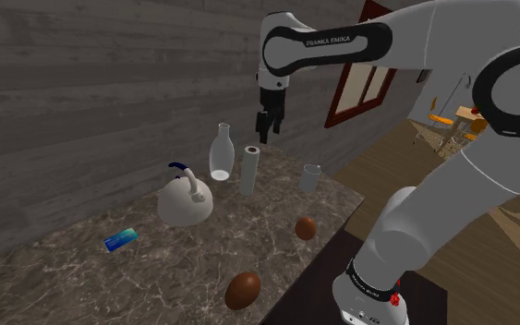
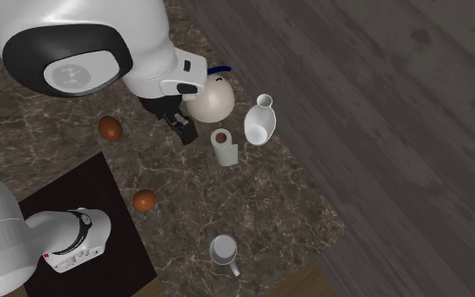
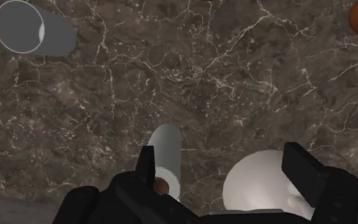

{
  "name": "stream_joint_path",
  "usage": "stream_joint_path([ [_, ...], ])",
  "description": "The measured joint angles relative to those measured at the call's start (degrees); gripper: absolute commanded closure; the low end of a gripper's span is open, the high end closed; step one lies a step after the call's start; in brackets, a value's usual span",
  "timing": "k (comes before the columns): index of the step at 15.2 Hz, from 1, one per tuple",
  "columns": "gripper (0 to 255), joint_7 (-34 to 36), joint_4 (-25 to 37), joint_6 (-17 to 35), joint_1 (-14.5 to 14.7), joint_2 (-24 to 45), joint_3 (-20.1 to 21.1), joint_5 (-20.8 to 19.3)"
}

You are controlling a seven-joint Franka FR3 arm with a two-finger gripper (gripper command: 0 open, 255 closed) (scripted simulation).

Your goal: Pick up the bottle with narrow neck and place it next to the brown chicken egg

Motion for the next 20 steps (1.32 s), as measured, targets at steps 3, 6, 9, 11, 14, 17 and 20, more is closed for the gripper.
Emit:
stream_joint_path([
  [3, 0, -0.7, 3.9, 2.3, -0.1, 5.6, -0.4, 0.4],
  [6, 0, -1.7, 9.7, 4.0, -0.4, 12.2, -0.9, 0.9],
  [9, 0, -2.7, 16.2, 4.6, -0.6, 18.6, -1.2, 1.6],
  [11, 0, -3.7, 20.5, 5.0, -1.1, 22.9, -1.6, 2.1],
  [14, 0, -4.5, 29.0, 4.2, -1.4, 29.9, -1.6, 2.9],
  [17, 0, -5.4, 37.9, 2.9, -2.1, 36.9, -1.7, 3.8],
  [20, 0, -5.8, 46.9, 1.2, -2.5, 43.6, -1.5, 4.5],
])
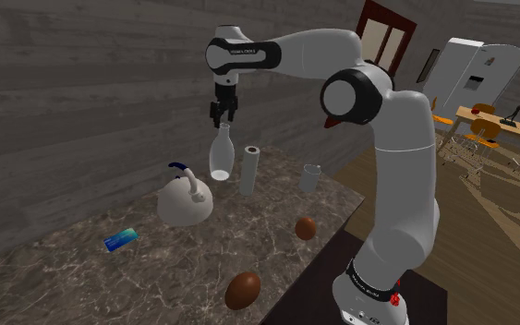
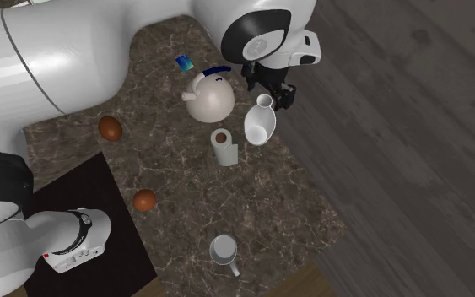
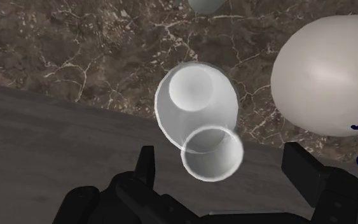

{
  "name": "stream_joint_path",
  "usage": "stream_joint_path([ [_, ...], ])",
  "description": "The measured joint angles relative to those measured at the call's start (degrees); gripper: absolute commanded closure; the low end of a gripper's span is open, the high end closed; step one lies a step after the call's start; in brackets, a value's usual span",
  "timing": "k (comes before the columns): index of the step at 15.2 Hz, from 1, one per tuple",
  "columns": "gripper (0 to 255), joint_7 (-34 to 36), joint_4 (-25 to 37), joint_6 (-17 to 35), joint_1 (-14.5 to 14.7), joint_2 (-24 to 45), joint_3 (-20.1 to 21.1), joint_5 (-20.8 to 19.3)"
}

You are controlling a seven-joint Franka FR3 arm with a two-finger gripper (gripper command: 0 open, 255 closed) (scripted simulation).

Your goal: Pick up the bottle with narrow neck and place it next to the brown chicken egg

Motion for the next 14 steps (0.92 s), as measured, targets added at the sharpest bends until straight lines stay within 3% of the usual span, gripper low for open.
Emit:
stream_joint_path([
  [3, 0, 0.0, 0.7, -0.7, -0.1, 0.3, 0.0, 0.1],
  [9, 0, -0.3, -4.6, 5.7, -0.2, -0.5, 0.1, 0.1],
  [14, 0, 0.0, -3.7, 4.4, -0.2, 0.5, 0.0, 0.1],
])
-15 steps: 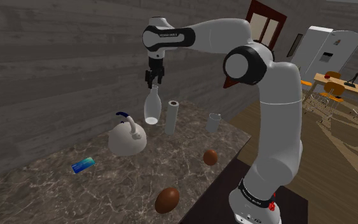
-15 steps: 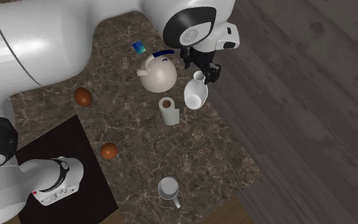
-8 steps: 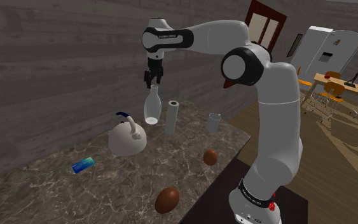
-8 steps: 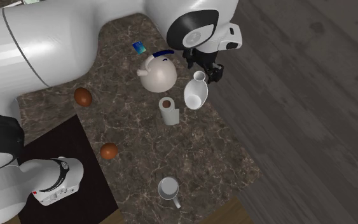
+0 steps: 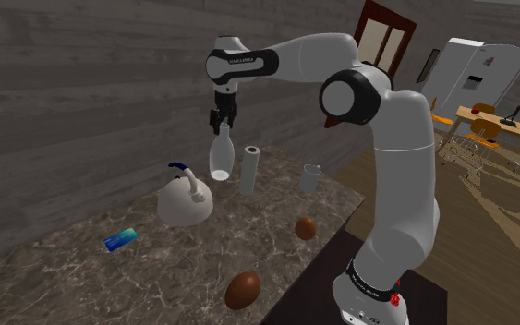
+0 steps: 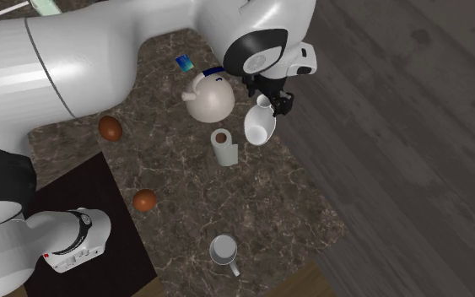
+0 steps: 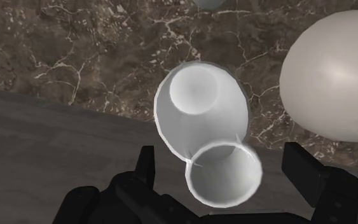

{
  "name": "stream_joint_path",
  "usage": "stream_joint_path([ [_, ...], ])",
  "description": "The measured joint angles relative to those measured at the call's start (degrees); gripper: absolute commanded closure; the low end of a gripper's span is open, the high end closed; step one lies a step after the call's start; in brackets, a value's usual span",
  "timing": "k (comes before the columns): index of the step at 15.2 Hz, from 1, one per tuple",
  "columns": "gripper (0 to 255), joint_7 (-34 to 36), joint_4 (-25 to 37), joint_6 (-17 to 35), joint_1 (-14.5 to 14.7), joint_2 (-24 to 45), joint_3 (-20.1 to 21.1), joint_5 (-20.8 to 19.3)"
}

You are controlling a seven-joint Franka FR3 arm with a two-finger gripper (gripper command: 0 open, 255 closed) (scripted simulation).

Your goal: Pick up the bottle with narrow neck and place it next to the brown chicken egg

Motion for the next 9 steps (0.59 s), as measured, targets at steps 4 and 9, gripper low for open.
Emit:
stream_joint_path([
  [4, 255, 0.0, -0.1, -0.1, 0.0, 0.0, 0.0, 0.0],
  [9, 255, 0.0, -0.8, 1.0, 0.0, -0.3, 0.0, 0.0],
])
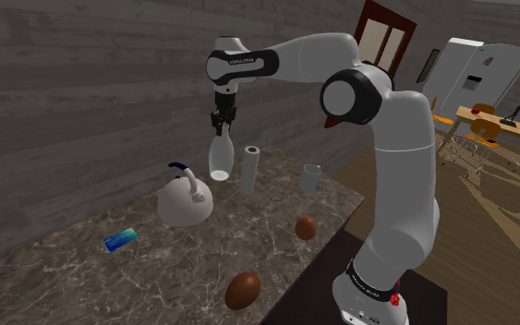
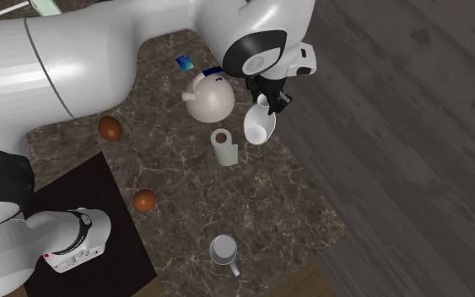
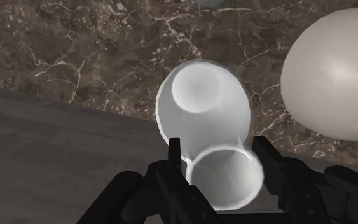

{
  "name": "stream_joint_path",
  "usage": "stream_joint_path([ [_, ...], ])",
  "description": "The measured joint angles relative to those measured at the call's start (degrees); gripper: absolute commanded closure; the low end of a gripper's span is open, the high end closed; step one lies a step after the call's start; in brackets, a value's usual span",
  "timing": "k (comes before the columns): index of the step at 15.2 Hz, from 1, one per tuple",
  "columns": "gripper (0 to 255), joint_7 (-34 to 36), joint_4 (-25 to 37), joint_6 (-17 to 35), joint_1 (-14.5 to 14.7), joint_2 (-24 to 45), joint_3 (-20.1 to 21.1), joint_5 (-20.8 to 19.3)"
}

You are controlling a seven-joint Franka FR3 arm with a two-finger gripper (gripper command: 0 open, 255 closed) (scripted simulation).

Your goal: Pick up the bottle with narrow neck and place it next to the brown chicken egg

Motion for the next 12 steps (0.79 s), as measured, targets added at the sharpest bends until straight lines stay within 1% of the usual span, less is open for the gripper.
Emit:
stream_joint_path([
  [2, 255, -0.1, 0.2, 0.1, 0.0, 0.2, 0.0, 0.0],
  [6, 255, 0.0, 2.6, -4.3, 0.0, 0.9, 0.0, 0.0],
  [8, 255, -0.3, 3.3, -5.5, -0.1, 0.9, 0.0, 0.0],
  [10, 255, -0.1, 6.3, -9.8, -0.1, 2.0, 0.0, 0.0],
  [12, 255, -0.4, 7.2, -10.5, -0.3, 1.6, 0.0, 0.0],
])
